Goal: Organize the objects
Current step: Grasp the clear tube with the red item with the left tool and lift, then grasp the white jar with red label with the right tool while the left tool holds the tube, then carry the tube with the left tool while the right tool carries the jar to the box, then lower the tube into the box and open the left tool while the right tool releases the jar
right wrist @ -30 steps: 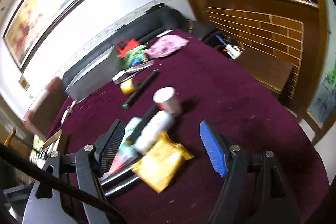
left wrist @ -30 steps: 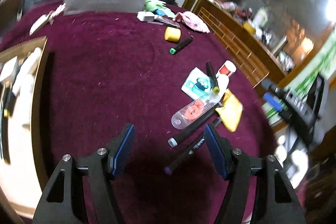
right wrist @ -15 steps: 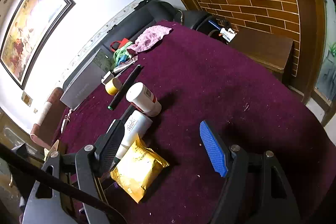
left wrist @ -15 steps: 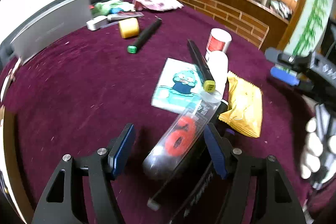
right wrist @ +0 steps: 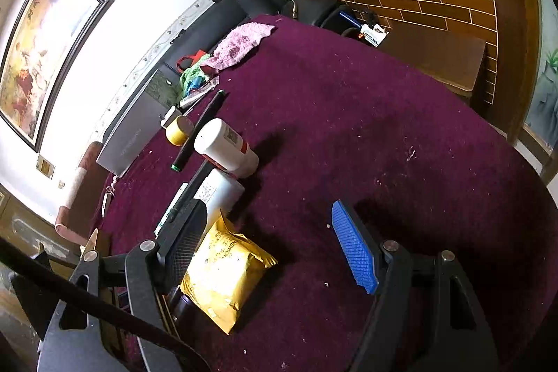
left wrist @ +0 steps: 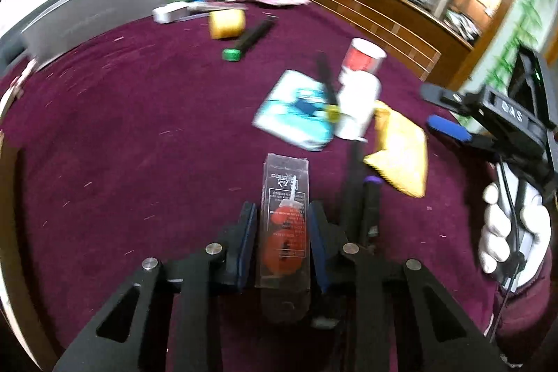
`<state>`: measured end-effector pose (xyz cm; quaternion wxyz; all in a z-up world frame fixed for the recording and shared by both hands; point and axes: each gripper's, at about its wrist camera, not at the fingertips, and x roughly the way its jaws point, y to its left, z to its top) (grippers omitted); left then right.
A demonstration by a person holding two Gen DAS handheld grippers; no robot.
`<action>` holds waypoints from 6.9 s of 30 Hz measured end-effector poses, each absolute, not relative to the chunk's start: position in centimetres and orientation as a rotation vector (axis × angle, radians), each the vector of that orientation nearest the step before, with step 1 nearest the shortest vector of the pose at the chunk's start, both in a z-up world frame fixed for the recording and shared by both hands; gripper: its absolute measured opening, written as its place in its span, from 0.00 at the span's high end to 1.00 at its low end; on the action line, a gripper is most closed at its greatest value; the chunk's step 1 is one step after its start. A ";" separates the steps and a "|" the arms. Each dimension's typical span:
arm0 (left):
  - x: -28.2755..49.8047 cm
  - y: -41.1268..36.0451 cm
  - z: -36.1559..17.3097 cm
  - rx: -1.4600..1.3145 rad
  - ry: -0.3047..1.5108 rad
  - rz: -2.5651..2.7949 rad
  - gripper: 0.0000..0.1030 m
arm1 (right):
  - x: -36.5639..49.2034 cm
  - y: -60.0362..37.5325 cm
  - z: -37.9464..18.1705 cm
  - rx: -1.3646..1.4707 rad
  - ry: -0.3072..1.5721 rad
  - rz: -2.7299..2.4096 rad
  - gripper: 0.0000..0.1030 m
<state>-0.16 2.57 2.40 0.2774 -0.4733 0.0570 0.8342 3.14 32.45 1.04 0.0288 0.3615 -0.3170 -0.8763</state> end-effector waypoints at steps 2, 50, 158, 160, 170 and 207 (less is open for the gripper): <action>-0.5 2.0 2.4 -1.277 0.140 2.275 0.74 | 3.1 32.2 1.1 1.120 -0.959 -2.708 0.28; 9.0 -5.8 5.7 -1.018 -0.198 2.404 0.90 | 1.6 29.3 5.6 1.216 -0.622 -2.815 0.28; 12.5 -32.6 5.7 -0.912 -0.757 2.695 0.90 | 5.1 -6.2 8.5 1.148 -0.062 -2.183 0.68; 12.0 -33.0 5.5 -0.956 -0.724 2.743 0.90 | 5.1 -7.2 7.8 1.165 -0.048 -2.160 0.68; 6.2 -31.5 4.1 -1.181 -0.482 2.836 0.90 | 3.7 -12.6 3.6 1.302 0.034 -2.049 0.68; 6.6 -32.5 4.1 -1.160 -0.731 2.845 0.42 | 0.5 -12.4 4.0 1.288 -0.087 -2.067 0.51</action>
